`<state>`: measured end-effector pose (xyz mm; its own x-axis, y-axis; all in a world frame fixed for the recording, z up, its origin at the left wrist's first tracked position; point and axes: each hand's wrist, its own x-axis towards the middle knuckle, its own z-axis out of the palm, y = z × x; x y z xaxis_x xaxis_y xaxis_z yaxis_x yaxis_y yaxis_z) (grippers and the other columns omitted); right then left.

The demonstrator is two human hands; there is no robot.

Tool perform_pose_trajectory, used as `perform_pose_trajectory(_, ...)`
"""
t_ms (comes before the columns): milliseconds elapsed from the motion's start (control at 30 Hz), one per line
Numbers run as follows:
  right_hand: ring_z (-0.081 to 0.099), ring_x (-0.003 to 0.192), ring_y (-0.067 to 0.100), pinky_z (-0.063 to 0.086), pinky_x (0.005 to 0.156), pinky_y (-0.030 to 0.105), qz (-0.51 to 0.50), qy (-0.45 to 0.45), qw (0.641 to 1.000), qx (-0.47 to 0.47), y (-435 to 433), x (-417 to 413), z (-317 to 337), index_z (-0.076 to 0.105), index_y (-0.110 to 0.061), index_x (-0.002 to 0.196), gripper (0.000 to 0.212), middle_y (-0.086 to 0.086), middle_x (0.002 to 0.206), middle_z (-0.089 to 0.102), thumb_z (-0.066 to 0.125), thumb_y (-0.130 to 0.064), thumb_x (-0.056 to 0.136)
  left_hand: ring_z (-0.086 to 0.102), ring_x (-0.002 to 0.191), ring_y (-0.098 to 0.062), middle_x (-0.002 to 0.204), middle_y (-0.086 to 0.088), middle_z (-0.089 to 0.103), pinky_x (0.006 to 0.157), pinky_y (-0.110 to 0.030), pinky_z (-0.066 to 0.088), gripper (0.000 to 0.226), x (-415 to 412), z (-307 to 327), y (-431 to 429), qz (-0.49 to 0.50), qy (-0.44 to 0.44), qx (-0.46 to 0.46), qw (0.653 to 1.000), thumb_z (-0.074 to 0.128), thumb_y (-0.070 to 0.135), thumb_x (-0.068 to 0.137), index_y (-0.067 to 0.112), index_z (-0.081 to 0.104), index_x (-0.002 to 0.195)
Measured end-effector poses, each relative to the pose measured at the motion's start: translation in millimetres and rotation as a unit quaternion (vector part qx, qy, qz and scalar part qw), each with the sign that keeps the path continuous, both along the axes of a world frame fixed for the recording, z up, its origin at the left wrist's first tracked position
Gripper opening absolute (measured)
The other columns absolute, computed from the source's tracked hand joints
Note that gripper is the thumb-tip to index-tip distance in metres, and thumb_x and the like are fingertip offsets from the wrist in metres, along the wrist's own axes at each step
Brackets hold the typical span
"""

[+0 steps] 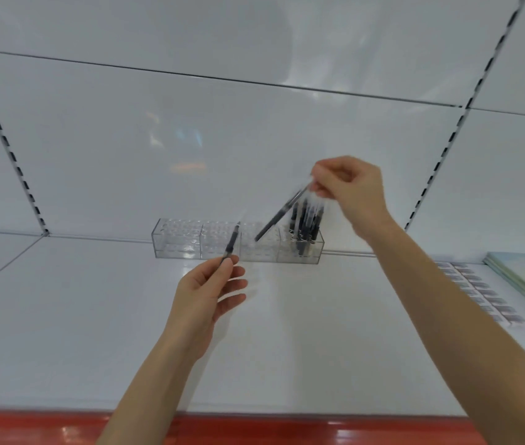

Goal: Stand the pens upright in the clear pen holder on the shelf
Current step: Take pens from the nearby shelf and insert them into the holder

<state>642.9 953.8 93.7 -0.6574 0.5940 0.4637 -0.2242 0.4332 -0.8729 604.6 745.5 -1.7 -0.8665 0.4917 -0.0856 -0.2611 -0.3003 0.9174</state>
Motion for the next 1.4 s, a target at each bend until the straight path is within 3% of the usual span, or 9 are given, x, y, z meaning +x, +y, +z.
perform_pose_trajectory(267, 0.056, 0.062, -0.011, 0.044, 0.070, 0.006, -0.092, -0.039, 0.970, 0.220, 32.9, -23.0, -7.6, 0.066, -0.001, 0.092, 0.011, 0.003, 0.080, 0.063, 0.060, -0.006, 0.085, 0.040, 0.045, -0.007, 0.068, 0.000, 0.044, 0.043, -0.017, 0.036, 0.021, -1.7, 0.2, -4.6, 0.013, 0.011, -0.033, 0.999, 0.046, 0.010, 0.094, 0.009, 0.067, 0.099)
perform_pose_trajectory(433, 0.059, 0.077, 0.016, 0.042, 0.069, 0.006, -0.086, -0.077, 0.954, 0.275, 34.4, -23.0, 2.7, 0.067, 0.001, 0.096, 0.015, 0.002, 0.082, 0.062, 0.059, -0.006, 0.086, 0.040, 0.044, -0.008, 0.067, 0.000, 0.044, 0.043, -0.018, 0.036, 0.022, -3.1, -0.2, -6.3, 0.016, 0.004, -0.029, 0.999, 0.045, 0.009, 0.094, 0.009, 0.067, 0.099)
perform_pose_trajectory(600, 0.063, 0.083, 0.026, 0.049, 0.081, 0.027, -0.055, -0.125, 0.946, 0.293, 28.6, -23.5, 5.7, 0.067, 0.002, 0.095, 0.014, 0.013, 0.088, 0.068, 0.057, -0.004, 0.086, 0.040, 0.045, -0.007, 0.067, 0.000, 0.045, 0.043, -0.017, 0.036, 0.022, -2.2, 0.6, -4.2, 0.013, 0.006, -0.024, 1.000, 0.045, 0.009, 0.094, 0.008, 0.067, 0.100)
perform_pose_trajectory(833, 0.058, 0.096, 0.030, 0.043, 0.086, 0.035, -0.043, -0.213, 0.899, 0.380, 28.1, -32.5, -21.1, 0.065, 0.004, 0.094, 0.018, 0.016, 0.099, 0.067, 0.049, -0.003, 0.089, 0.040, 0.044, -0.006, 0.068, 0.001, 0.046, 0.043, -0.017, 0.036, 0.022, -2.2, 1.6, -1.3, 0.009, 0.006, -0.020, 1.000, 0.046, 0.009, 0.094, 0.009, 0.067, 0.099)
perform_pose_trajectory(967, 0.056, 0.102, 0.034, 0.033, 0.086, 0.022, -0.040, -0.187, 0.889, 0.416, 19.9, -29.6, -21.9, 0.067, 0.005, 0.097, 0.021, 0.021, 0.105, 0.066, 0.051, -0.005, 0.090, 0.042, 0.046, -0.006, 0.068, 0.002, 0.050, 0.043, -0.016, 0.038, 0.019, -0.8, 2.8, -1.8, 0.002, 0.014, -0.018, 1.000, 0.049, 0.008, 0.093, 0.009, 0.066, 0.101)
perform_pose_trajectory(1033, 0.057, 0.103, 0.027, 0.032, 0.086, 0.016, -0.059, -0.128, 0.918, 0.370, 9.9, -22.5, -21.7, 0.067, -0.001, 0.101, 0.020, 0.015, 0.109, 0.066, 0.052, -0.010, 0.091, 0.043, 0.047, -0.006, 0.068, 0.003, 0.054, 0.044, -0.016, 0.039, 0.018, 1.1, 3.8, -2.3, -0.007, 0.027, -0.014, 1.000, 0.051, 0.007, 0.092, 0.010, 0.066, 0.102)
perform_pose_trajectory(1133, 0.063, 0.082, 0.011, 0.048, 0.078, 0.023, -0.004, -0.097, 0.987, 0.128, -16.9, -5.9, -20.1, 0.066, -0.016, 0.091, 0.010, -0.003, 0.088, 0.069, 0.059, -0.021, 0.087, 0.045, 0.047, -0.006, 0.067, 0.004, 0.056, 0.047, -0.016, 0.041, 0.019, 4.1, 5.6, -0.2, -0.015, 0.051, -0.018, 0.998, 0.054, 0.005, 0.090, 0.013, 0.066, 0.101)
perform_pose_trajectory(1300, 0.067, 0.060, 0.010, 0.057, 0.066, 0.023, 0.125, -0.125, 0.983, -0.056, -47.5, 7.9, -28.9, 0.062, -0.009, 0.098, 0.015, 0.003, 0.072, 0.068, 0.064, -0.012, 0.083, 0.049, 0.050, -0.005, 0.066, 0.002, 0.054, 0.050, -0.016, 0.044, 0.024, 11.5, 6.0, 9.9, -0.045, 0.110, -0.036, 0.992, 0.058, 0.001, 0.086, 0.020, 0.067, 0.097)
perform_pose_trajectory(1400, 0.065, 0.054, 0.009, 0.057, 0.060, 0.021, 0.089, -0.063, 0.991, -0.077, -34.3, 8.4, -23.3, 0.063, -0.010, 0.094, 0.013, -0.003, 0.060, 0.068, 0.065, -0.006, 0.082, 0.060, 0.076, -0.007, 0.083, 0.006, 0.061, 0.070, -0.015, 0.046, 0.025, 7.3, -6.3, 10.7, -0.023, 0.268, -0.154, 0.951, 0.058, 0.010, 0.088, 0.030, 0.062, 0.104)
